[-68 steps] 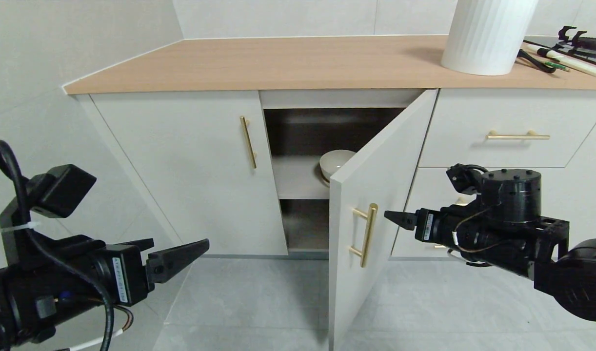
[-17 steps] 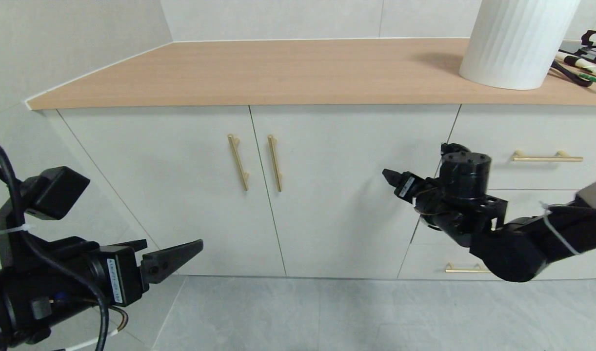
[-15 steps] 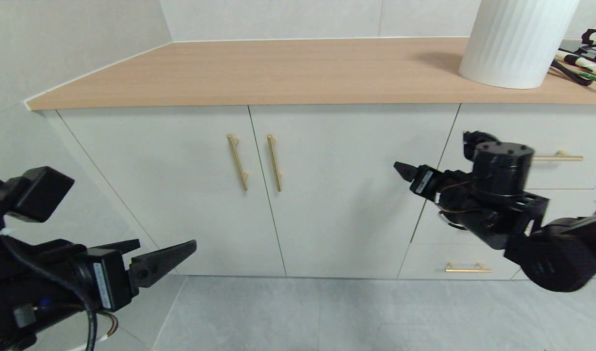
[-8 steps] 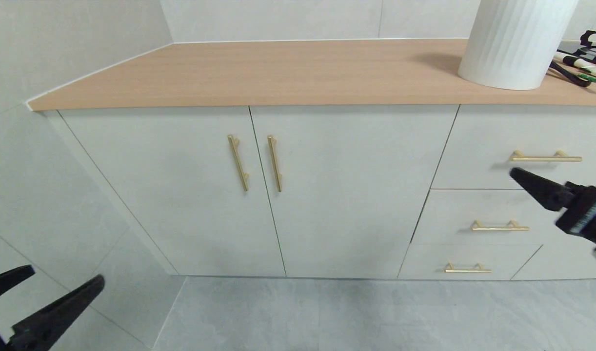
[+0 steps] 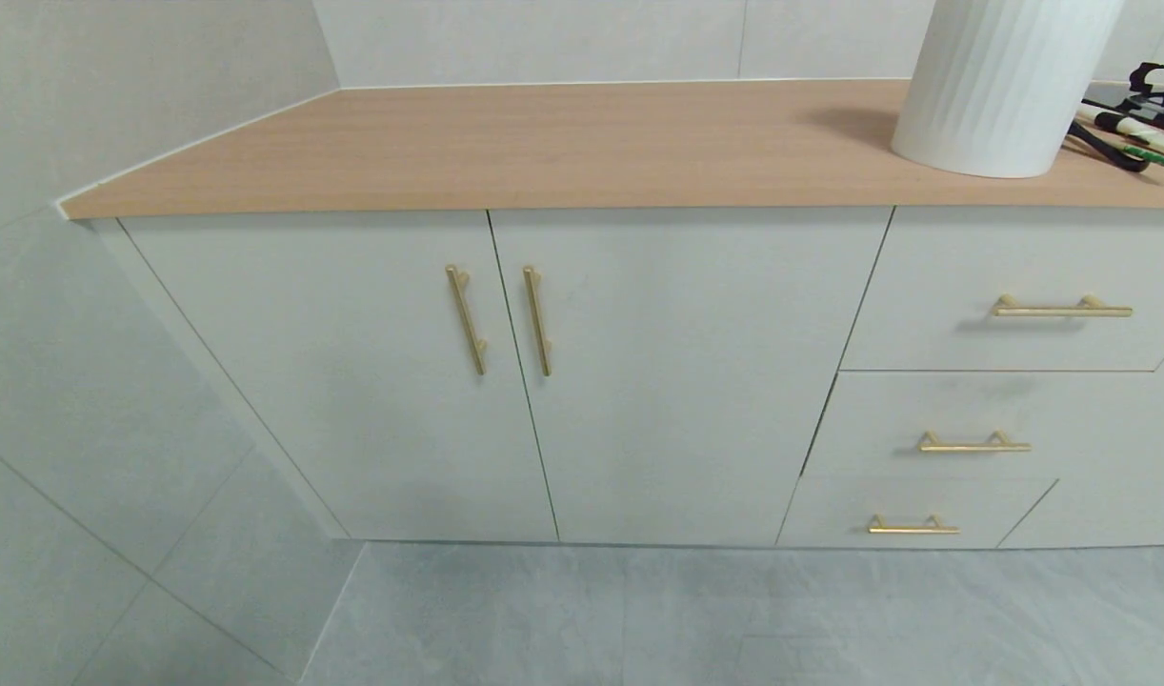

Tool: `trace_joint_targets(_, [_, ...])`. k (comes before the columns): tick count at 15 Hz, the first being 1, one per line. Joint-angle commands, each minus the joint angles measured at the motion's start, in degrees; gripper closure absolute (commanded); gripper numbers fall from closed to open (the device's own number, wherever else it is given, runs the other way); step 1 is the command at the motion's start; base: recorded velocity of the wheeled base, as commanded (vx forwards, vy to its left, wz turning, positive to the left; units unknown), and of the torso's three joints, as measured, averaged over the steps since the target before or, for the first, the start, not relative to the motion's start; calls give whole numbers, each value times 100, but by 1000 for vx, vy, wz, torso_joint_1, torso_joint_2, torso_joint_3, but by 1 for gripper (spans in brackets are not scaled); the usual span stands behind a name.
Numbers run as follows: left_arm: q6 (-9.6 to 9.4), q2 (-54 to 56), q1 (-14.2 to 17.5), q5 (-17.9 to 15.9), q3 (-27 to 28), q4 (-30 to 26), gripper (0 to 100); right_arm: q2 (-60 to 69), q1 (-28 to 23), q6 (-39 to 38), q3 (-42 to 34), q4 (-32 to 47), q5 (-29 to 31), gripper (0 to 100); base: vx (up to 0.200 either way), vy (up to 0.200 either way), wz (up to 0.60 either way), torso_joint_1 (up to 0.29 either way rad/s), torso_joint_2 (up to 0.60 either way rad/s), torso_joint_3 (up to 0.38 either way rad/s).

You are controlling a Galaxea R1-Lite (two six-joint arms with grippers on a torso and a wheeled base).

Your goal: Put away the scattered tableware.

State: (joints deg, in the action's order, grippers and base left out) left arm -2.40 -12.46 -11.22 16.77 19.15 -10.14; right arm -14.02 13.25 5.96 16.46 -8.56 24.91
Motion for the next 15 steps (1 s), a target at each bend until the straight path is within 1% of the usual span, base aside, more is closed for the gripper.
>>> trace_joint_targets(1, [-24,692,418,124,-280,-49,0,822,-798,318,-20,302,216,0,0,0,0,0,0,0])
trace_joint_targets(2, [-32,683,515,423,-377,4,0,1024,-1228,371,-116,346,208,0,0,0,0,0,0,0])
trace_joint_targets(3, [-32,683,559,458,-395,12,0,1086,-1281,388,-134,355,199,0,0,0,0,0,0,0])
trace_joint_targets(4, [-129,1070,1236,370,-623,21,0,1314,-1387,652,-556,249,252,0,0,0,0,0,0,0])
trace_joint_targets(5, [-103,1096,1236,370,-790,65,0,1384,-1369,643,-723,38,260,0,0,0,0,0,0,0])
trace_joint_targets(6, [-67,1167,1201,318,-966,118,0,1393,-1369,599,-1118,-181,216,0,0,0,0,0,0,0])
trace_joint_targets(7, [-67,1246,1165,186,-1177,127,0,1384,-1369,529,-1549,-401,76,0,0,0,0,0,0,0])
trace_joint_targets(8, [-85,1246,1165,-8,-1467,241,0,1393,-1369,423,-1646,-208,-241,0,0,0,0,0,0,0])
trace_joint_targets(9, [-85,1246,1157,-236,-1572,496,0,1393,-1369,169,-1637,56,-487,0,0,0,0,0,0,0])
trace_joint_targets(10, [-94,1246,1157,-746,-1757,900,0,1393,-1369,-25,-1646,302,-847,0,0,0,0,0,0,0])
trace_joint_targets(11, [-67,1246,1157,-1106,-1836,1076,0,1384,-1360,-60,-1646,618,-1102,0,0,0,0,0,0,0])
trace_joint_targets(12, [-67,1246,1157,-1370,-1845,1093,0,1393,-1360,-86,-1646,522,-1172,0,0,0,0,0,0,0])
trace_joint_targets(13, [-67,1246,1157,-1554,-1854,1076,0,1384,-1360,-86,-1646,531,-1269,0,0,0,0,0,0,0])
trace_joint_targets(14, [-129,1246,1157,-1677,-1889,1005,0,1393,-1360,-86,-1646,531,-1506,0,0,0,0,0,0,0])
trace_joint_targets(15, [-103,1246,1139,-1774,-1898,979,0,1393,-1351,-104,-1646,548,-1946,0,0,0,0,0,0,0])
